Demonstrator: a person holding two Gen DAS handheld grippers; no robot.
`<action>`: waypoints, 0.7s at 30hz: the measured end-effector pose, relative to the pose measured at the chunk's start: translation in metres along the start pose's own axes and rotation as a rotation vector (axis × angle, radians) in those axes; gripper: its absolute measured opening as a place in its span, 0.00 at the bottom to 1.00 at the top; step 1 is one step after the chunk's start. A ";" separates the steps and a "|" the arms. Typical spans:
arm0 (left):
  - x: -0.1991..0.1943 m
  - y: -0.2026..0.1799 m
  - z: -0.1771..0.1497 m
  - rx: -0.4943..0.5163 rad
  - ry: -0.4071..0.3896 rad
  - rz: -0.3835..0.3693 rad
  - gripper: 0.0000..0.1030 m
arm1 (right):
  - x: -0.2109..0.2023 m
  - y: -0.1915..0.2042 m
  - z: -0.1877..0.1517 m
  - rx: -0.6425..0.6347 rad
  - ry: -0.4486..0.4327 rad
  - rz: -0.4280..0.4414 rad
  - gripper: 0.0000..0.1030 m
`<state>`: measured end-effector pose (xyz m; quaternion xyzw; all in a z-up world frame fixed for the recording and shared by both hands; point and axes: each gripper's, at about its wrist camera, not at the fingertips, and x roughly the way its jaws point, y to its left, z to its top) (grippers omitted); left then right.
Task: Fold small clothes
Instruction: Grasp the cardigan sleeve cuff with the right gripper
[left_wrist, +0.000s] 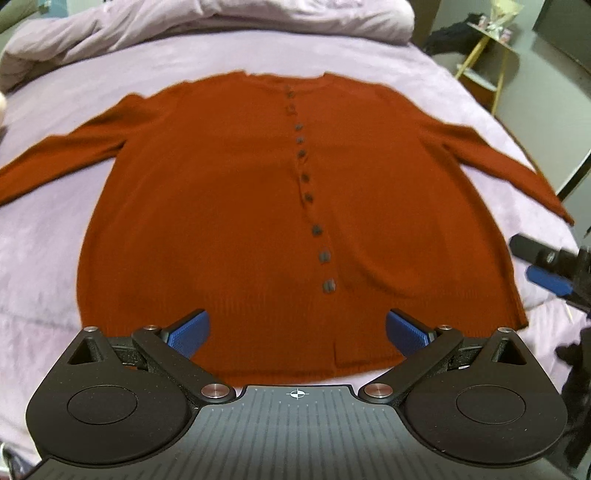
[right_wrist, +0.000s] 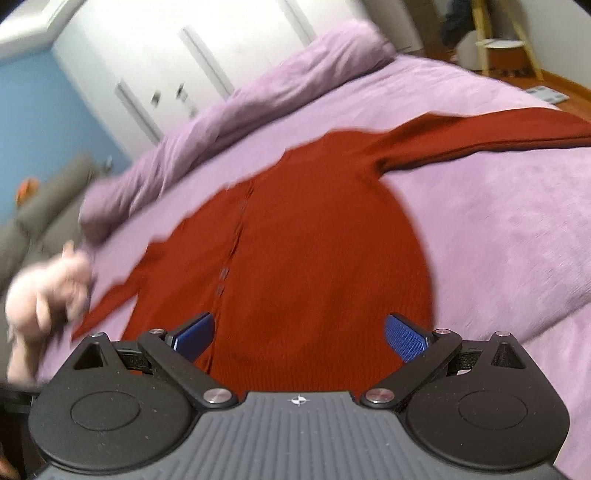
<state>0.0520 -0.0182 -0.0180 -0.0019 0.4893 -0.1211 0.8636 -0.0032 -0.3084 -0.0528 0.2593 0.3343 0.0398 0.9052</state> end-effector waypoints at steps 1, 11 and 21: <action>0.002 0.000 0.005 0.003 -0.007 0.006 1.00 | 0.001 -0.010 0.009 0.019 -0.023 -0.020 0.96; 0.013 0.020 0.062 -0.066 -0.126 0.126 1.00 | -0.003 -0.193 0.107 0.517 -0.323 -0.354 0.45; 0.047 0.043 0.077 -0.180 -0.090 0.033 1.00 | 0.035 -0.281 0.123 0.850 -0.453 -0.353 0.40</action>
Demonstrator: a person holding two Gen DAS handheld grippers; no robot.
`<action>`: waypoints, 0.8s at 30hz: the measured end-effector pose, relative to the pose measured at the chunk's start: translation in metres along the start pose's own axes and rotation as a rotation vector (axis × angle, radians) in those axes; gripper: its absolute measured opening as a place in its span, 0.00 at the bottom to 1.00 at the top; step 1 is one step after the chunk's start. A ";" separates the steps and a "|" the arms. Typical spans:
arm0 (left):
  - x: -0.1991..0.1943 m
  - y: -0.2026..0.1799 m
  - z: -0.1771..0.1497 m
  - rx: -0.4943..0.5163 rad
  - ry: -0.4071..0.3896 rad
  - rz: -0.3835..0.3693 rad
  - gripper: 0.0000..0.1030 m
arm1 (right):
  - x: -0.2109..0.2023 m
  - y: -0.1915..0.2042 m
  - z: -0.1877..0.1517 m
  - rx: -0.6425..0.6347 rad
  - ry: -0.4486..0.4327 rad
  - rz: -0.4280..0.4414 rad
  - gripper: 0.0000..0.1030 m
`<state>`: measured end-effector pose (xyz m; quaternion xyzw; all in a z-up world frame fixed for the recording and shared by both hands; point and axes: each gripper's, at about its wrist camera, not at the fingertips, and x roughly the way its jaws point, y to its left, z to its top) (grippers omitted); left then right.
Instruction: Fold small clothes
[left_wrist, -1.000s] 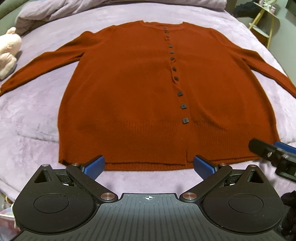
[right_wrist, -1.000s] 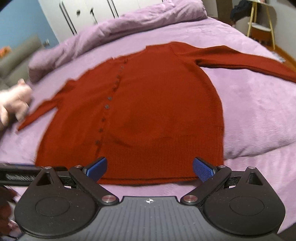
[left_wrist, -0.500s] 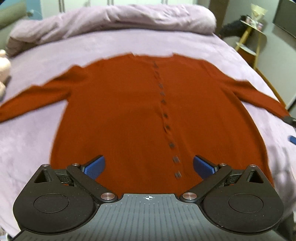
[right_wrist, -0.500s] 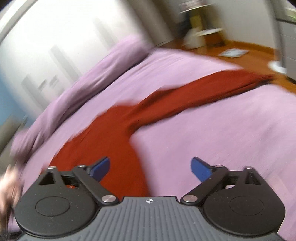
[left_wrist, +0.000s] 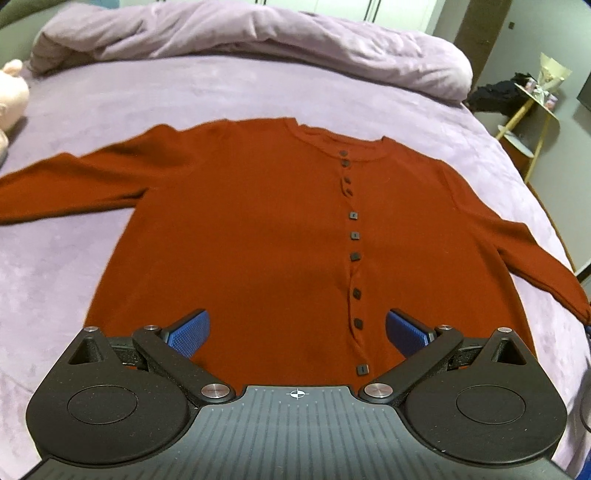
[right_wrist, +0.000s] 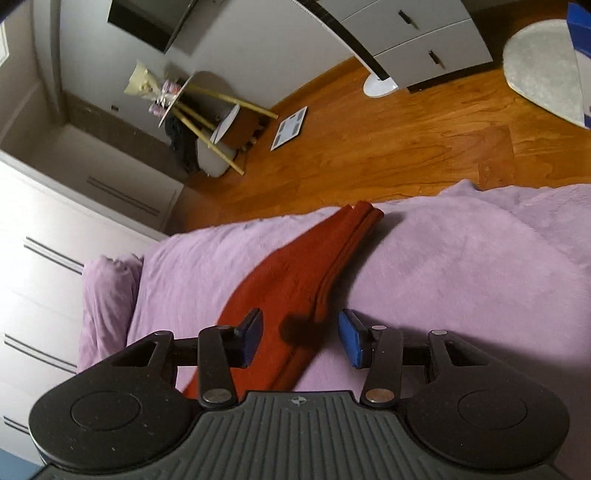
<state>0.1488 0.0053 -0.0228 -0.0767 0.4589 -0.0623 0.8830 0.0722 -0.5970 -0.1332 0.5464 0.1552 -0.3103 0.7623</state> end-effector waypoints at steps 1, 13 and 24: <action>0.002 0.002 0.001 -0.004 0.004 -0.011 1.00 | 0.004 0.002 0.000 -0.005 -0.002 -0.004 0.35; 0.016 0.000 0.038 -0.043 -0.051 -0.231 1.00 | -0.052 0.167 -0.105 -0.766 -0.046 0.327 0.06; 0.087 0.008 0.056 -0.198 0.076 -0.407 1.00 | -0.037 0.168 -0.290 -1.010 0.428 0.406 0.26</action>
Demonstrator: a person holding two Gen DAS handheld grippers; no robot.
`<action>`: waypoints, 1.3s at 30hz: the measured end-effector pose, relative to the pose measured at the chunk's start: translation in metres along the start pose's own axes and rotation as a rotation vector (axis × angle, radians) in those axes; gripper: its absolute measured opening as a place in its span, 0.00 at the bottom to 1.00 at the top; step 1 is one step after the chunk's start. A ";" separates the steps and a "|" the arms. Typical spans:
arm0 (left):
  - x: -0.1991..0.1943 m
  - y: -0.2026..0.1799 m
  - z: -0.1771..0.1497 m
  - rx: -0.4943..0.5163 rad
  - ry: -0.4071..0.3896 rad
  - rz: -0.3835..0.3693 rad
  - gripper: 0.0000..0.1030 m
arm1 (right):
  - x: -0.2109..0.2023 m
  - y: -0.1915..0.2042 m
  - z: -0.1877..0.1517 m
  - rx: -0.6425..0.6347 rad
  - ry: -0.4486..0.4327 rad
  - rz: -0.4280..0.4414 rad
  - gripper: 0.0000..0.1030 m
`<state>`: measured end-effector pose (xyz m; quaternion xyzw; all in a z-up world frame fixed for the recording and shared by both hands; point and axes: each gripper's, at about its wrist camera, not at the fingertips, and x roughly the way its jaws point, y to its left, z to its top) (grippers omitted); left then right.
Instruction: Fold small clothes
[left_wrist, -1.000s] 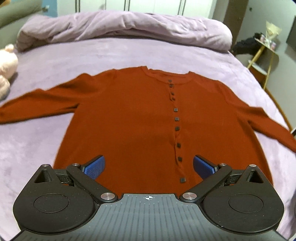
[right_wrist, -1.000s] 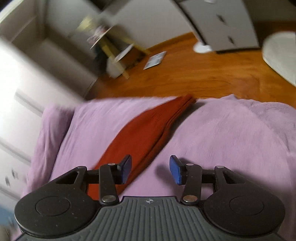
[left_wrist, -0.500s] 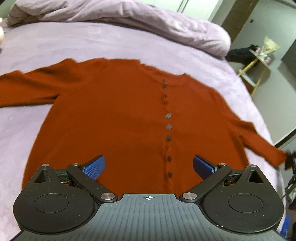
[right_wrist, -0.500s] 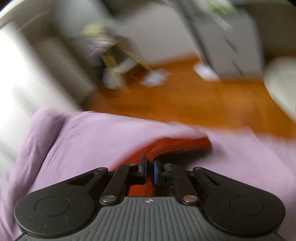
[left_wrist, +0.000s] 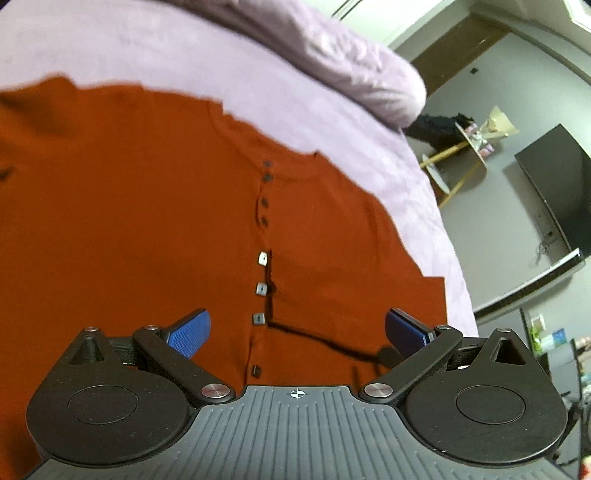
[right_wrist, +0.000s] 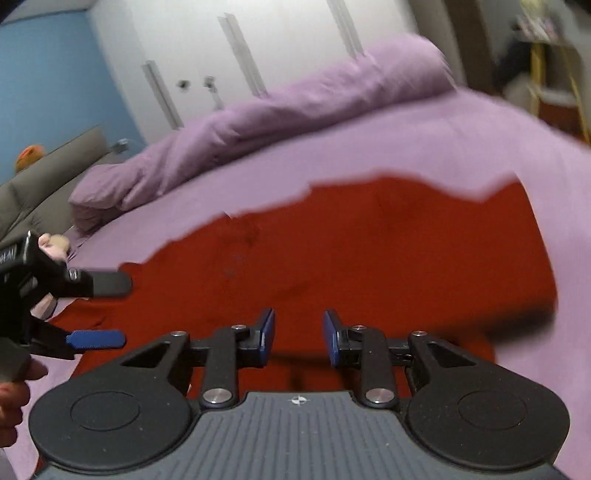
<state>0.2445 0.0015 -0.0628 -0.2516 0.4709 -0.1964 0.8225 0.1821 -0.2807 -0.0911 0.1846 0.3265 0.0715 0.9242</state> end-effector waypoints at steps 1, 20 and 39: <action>0.007 0.003 0.001 -0.017 0.018 -0.016 0.99 | -0.001 -0.009 -0.007 0.046 0.007 -0.009 0.26; 0.096 0.014 0.014 -0.266 0.116 -0.132 0.73 | -0.019 -0.064 -0.057 0.320 -0.022 0.066 0.19; 0.127 0.017 0.025 -0.289 0.151 -0.126 0.18 | -0.026 -0.058 -0.060 0.262 -0.047 0.035 0.19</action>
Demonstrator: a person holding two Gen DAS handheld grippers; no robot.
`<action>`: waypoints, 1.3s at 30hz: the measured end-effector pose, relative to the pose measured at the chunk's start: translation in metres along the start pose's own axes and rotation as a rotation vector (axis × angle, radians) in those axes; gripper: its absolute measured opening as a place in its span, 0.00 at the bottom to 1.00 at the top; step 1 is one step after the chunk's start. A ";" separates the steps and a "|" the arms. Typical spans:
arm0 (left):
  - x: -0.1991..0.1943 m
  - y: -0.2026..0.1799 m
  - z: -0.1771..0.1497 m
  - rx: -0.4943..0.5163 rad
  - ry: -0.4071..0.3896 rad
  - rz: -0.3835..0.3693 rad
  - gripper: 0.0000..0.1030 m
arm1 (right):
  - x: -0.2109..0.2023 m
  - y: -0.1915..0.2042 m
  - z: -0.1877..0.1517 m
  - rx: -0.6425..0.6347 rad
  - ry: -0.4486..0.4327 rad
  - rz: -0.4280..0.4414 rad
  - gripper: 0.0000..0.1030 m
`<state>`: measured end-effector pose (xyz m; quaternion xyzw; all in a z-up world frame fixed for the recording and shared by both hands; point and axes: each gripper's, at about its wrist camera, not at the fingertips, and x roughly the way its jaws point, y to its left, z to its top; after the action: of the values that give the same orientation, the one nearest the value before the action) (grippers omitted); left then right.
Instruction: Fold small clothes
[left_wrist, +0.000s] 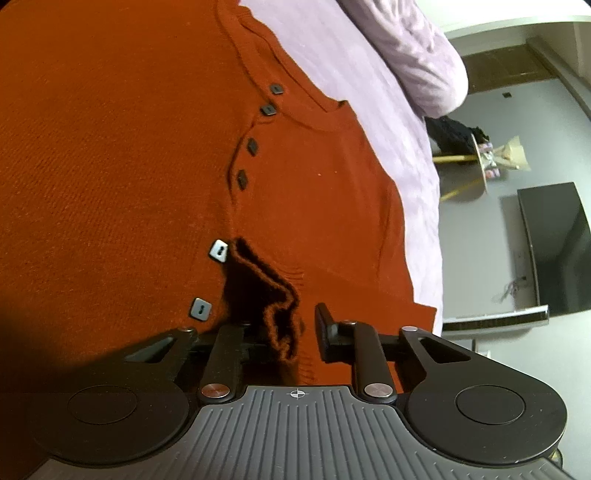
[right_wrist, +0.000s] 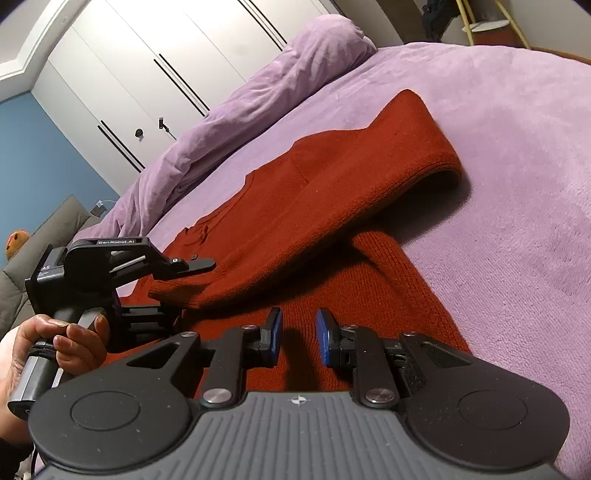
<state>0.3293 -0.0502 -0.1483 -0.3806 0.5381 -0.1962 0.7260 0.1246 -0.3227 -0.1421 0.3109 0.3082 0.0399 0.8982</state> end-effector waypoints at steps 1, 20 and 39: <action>0.000 0.001 -0.001 0.001 0.000 0.001 0.16 | 0.000 0.000 0.000 -0.002 -0.001 -0.002 0.19; -0.117 -0.024 0.036 0.303 -0.384 0.230 0.07 | 0.001 -0.006 0.011 -0.003 0.005 -0.062 0.03; -0.143 0.019 0.060 0.407 -0.501 0.436 0.07 | 0.117 0.050 0.112 -0.268 0.056 -0.307 0.44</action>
<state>0.3335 0.0820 -0.0645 -0.1416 0.3625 -0.0411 0.9202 0.2901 -0.3114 -0.1062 0.1368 0.3690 -0.0482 0.9181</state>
